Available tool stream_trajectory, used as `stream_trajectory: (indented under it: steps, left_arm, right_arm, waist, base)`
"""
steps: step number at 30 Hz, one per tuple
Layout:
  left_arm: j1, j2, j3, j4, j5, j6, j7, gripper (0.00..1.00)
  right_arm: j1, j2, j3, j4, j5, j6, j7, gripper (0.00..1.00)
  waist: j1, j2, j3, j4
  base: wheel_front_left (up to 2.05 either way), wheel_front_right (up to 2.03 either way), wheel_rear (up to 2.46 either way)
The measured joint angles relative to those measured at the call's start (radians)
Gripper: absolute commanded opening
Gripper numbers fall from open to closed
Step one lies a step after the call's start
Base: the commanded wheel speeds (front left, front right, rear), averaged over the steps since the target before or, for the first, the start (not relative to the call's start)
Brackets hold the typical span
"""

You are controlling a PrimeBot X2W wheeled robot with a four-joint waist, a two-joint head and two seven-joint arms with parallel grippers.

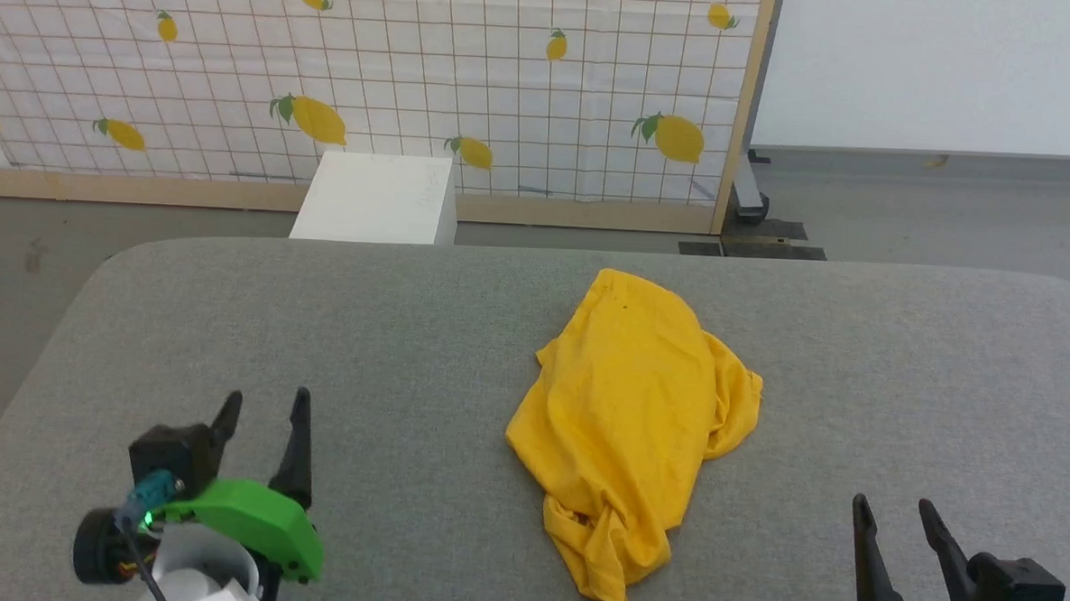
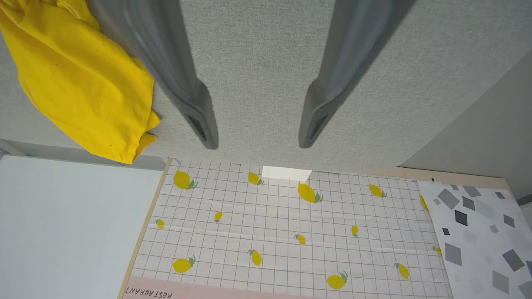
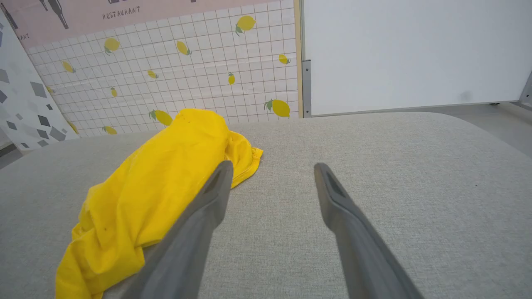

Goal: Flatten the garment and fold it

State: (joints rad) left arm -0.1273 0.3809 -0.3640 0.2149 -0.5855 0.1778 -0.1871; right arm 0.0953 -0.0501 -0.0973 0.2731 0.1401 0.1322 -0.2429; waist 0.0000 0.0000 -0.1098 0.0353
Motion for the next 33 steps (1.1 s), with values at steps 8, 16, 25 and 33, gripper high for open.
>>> stream_trajectory:
  steps: [8,16,25,33]
  left_arm:
    - [0.041,-0.032,0.002,-0.025,-0.005,0.005,-0.043,1.00]
    - [0.044,-0.064,0.024,-0.068,-0.003,0.010,-0.062,1.00]
    - [0.035,-0.087,0.019,-0.078,0.006,0.008,-0.063,1.00]
    - [0.032,-0.099,0.022,-0.070,0.008,0.008,-0.065,1.00]
  right_arm:
    - [-0.006,-0.001,-0.003,0.003,0.015,0.000,0.108,1.00]
    - [-0.225,-0.002,0.206,0.052,0.032,0.000,0.501,1.00]
    - [-0.368,0.001,0.403,0.178,-0.025,0.000,0.772,1.00]
    - [-0.403,-0.002,0.424,0.225,0.049,0.000,0.750,0.00]
  waist:
    - [0.0000,0.0000,0.029,0.010]
    - [0.0000,0.0000,0.090,0.015]
    - [0.0001,0.0000,0.143,0.082]
    - [0.0001,0.0000,0.180,0.124]
  base:
    - [0.00,0.00,0.00]
    - [0.00,0.00,0.00]
    - [0.00,0.00,0.00]
    - [0.00,0.00,0.00]
